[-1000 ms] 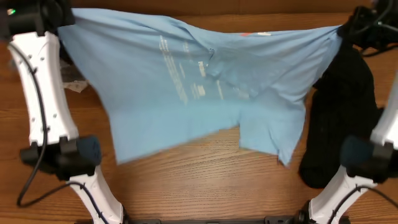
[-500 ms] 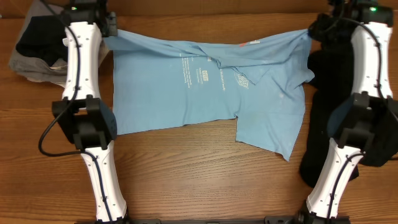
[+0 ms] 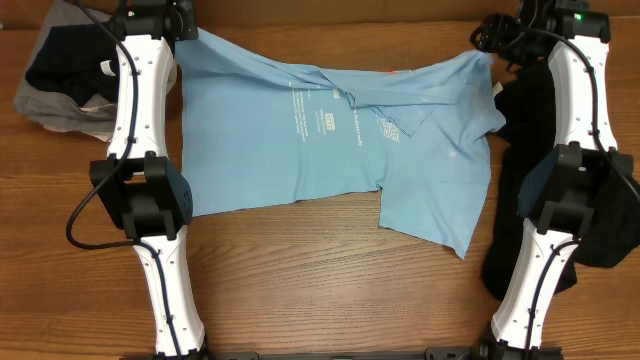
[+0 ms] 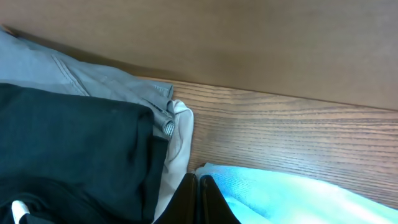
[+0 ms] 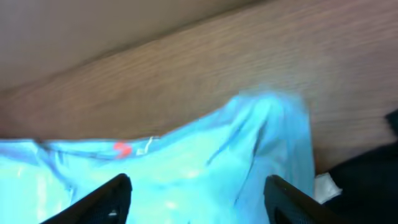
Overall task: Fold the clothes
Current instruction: 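Lower the stretched T-shirt flat onto the table with both grippers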
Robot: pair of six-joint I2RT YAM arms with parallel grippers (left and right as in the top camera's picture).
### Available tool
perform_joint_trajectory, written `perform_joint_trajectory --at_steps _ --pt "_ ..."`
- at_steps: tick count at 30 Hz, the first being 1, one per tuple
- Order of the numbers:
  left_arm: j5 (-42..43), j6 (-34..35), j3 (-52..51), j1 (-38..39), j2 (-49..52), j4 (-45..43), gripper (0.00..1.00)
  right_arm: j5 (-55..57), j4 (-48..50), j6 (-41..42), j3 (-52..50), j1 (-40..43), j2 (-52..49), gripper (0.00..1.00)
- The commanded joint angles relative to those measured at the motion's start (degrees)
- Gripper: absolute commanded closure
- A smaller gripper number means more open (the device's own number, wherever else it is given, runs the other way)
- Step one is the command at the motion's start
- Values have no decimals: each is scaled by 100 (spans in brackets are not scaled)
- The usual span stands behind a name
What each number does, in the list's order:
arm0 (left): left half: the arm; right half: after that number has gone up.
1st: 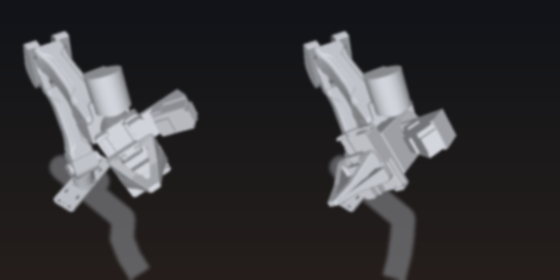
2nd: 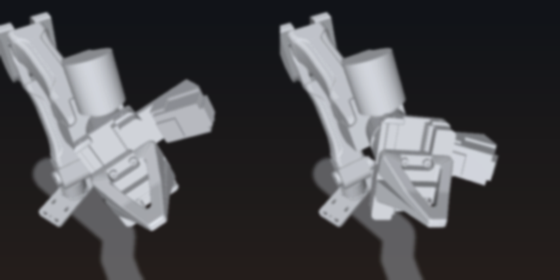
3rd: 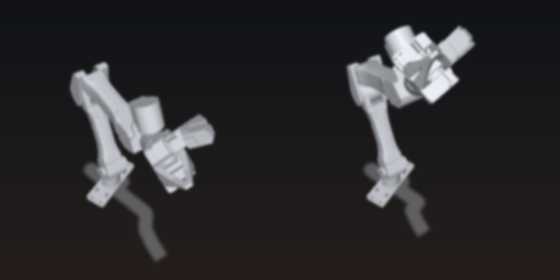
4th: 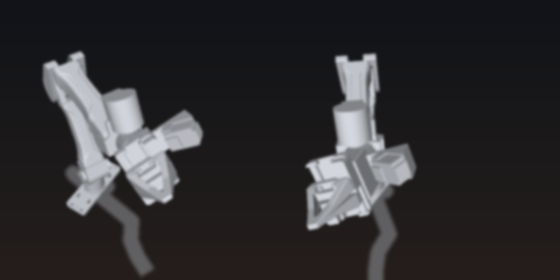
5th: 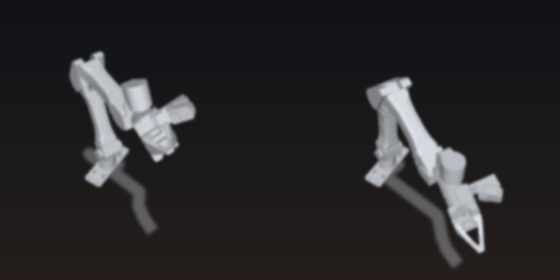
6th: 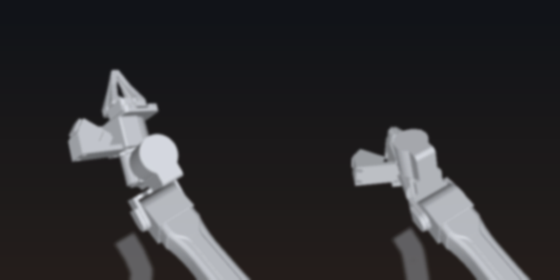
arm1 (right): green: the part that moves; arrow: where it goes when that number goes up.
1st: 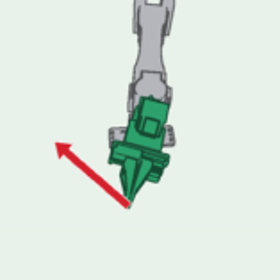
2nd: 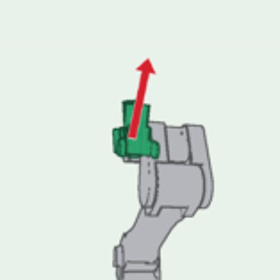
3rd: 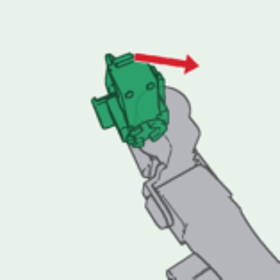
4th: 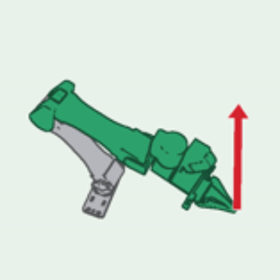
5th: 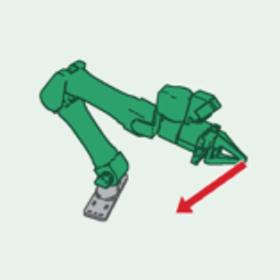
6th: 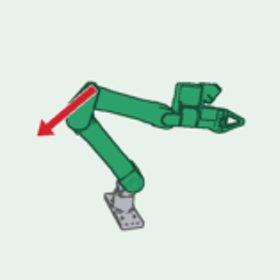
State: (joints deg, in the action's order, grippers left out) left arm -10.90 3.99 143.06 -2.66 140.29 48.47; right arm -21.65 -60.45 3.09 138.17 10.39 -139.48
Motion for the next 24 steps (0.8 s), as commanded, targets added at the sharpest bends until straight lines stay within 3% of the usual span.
perform_joint_trajectory --at_steps 1,11,15,24 --pt "4 138 33 7 -24 52 96 -175 -400 -55 225 -254 278 26" --pt "2 138 33 7 -24 365 96 509 -1672 118 -380 -1290 275 38" --pt "2 136 33 7 -24 470 96 1250 -1572 748 -1082 -1659 275 39" --pt "2 138 33 7 -24 599 96 1335 -957 1270 -1985 -1751 275 46"
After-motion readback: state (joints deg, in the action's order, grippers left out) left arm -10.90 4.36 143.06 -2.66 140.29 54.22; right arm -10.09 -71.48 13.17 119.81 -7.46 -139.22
